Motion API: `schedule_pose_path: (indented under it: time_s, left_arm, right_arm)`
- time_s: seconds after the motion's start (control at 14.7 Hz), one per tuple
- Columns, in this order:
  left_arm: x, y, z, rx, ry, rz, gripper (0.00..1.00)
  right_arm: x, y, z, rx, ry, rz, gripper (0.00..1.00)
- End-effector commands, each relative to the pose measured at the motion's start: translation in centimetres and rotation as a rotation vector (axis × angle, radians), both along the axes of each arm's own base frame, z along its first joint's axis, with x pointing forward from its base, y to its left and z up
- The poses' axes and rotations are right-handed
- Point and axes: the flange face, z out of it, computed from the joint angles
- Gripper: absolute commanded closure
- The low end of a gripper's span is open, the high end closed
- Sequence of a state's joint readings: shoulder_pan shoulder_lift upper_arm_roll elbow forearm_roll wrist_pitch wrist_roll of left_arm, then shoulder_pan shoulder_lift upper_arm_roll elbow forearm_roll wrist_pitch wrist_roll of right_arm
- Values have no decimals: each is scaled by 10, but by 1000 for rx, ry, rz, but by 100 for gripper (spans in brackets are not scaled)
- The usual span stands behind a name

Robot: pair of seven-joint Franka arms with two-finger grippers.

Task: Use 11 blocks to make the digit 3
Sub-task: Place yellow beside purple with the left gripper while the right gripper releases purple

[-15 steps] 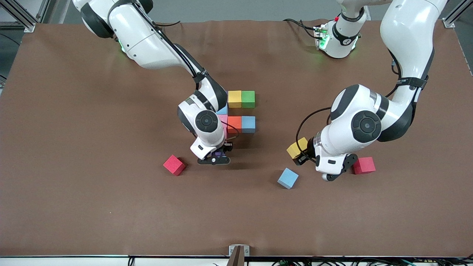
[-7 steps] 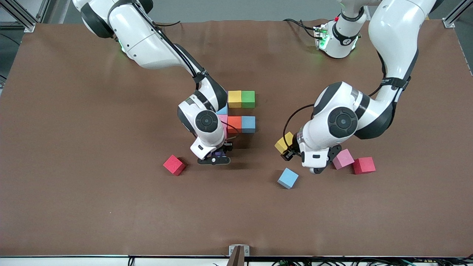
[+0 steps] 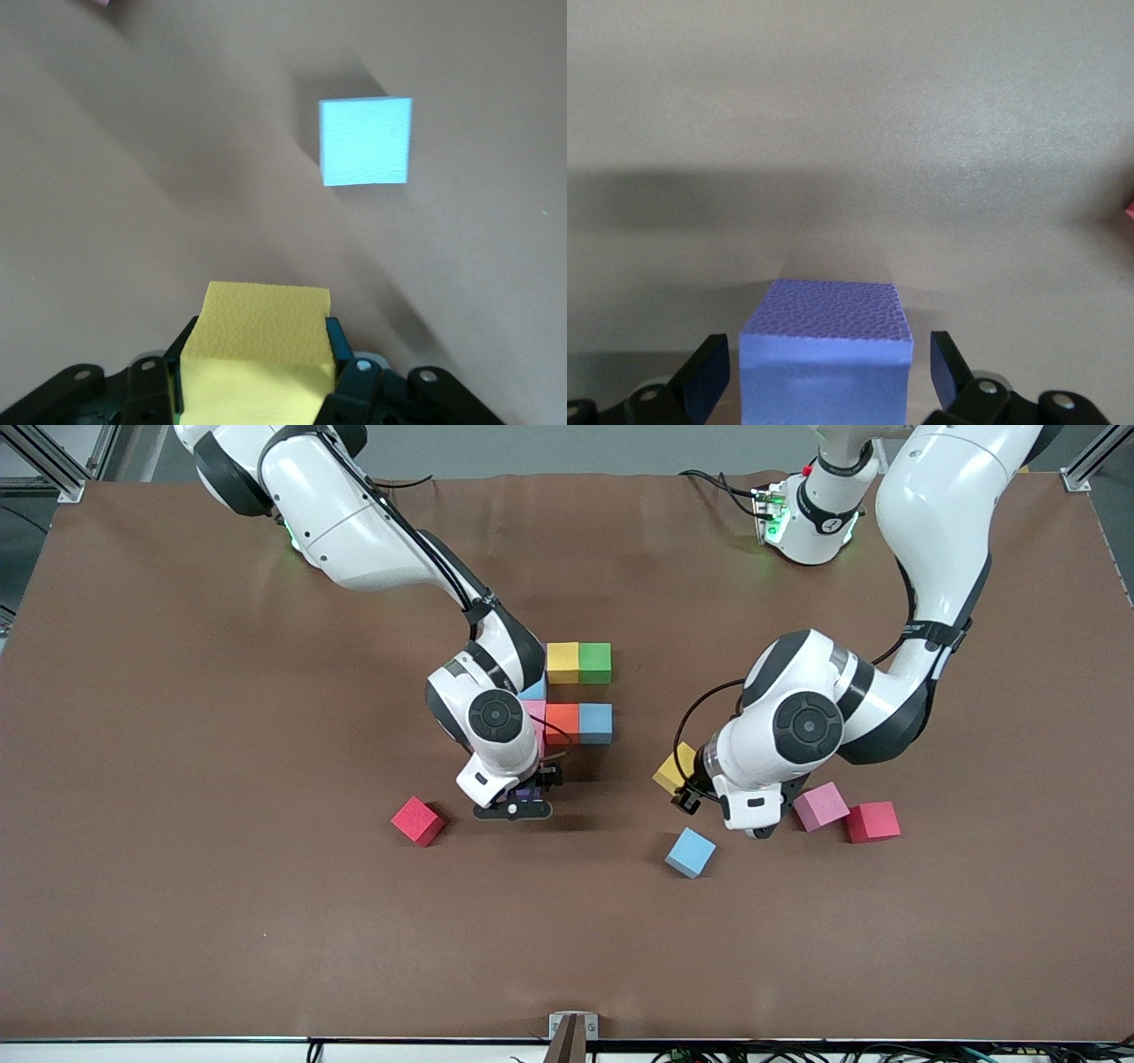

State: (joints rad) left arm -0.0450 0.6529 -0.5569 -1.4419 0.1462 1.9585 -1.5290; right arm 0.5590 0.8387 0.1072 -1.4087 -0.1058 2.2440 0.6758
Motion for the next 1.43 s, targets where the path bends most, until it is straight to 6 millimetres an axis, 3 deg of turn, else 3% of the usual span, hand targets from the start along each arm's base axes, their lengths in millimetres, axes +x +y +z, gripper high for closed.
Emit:
schedule_pose_path:
  time_s: [0.0,0.27,0.54,0.75,1.02,1.36]
  left_arm:
    - [-5,-18,-16,24,13,108,68]
    - [-7,-50,-37,-9,-16,303,68]
    - [-16,-95,-69,-5,-68,430,67]
    - [-25,-130,-93,49,-108,485,67]
    - [-38,-151,-117,83,-108,541,67]
    - [-46,-174,-128,62,-119,589,68]
  right_arm:
    - [3,-6,27,0,-30,-4,0]
    - [21,-30,50,-6,-7,-19,0]
    - [40,-71,89,7,31,-8,0]
    - [52,-116,112,-8,63,-70,0]
    - [76,-176,120,-15,72,-156,0]
    - [77,-181,120,-26,70,-153,0]
